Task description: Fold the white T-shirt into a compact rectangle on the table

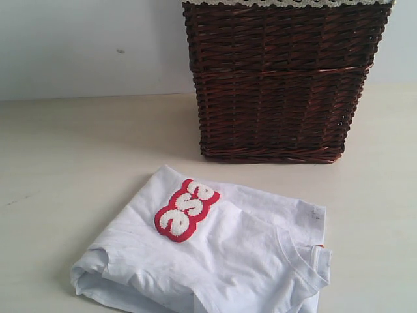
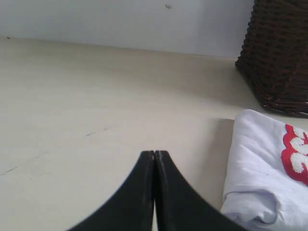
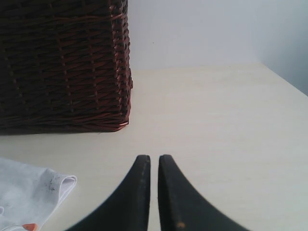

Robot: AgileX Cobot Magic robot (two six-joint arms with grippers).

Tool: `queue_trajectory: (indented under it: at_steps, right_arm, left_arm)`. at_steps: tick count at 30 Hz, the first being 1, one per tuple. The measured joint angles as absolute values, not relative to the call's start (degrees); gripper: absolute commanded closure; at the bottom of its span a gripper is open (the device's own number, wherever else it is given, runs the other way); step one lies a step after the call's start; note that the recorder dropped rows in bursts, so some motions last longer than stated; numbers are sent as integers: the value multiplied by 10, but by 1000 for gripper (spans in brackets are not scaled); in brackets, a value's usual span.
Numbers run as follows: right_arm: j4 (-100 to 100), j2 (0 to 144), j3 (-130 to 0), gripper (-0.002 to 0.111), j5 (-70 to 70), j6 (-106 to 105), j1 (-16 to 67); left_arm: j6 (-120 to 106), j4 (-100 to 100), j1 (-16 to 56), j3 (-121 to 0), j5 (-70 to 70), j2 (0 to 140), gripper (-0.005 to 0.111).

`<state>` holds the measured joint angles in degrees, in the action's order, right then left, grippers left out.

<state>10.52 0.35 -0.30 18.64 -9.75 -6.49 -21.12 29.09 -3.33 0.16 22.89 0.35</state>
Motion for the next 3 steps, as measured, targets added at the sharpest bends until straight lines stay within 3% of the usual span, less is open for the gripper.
queue_trajectory:
  at_steps: [3]
  right_arm:
    - [105, 3, -3, 101, 186, -98, -65]
  left_arm:
    - [-211, 291, -33, 2, 229, 4, 107]
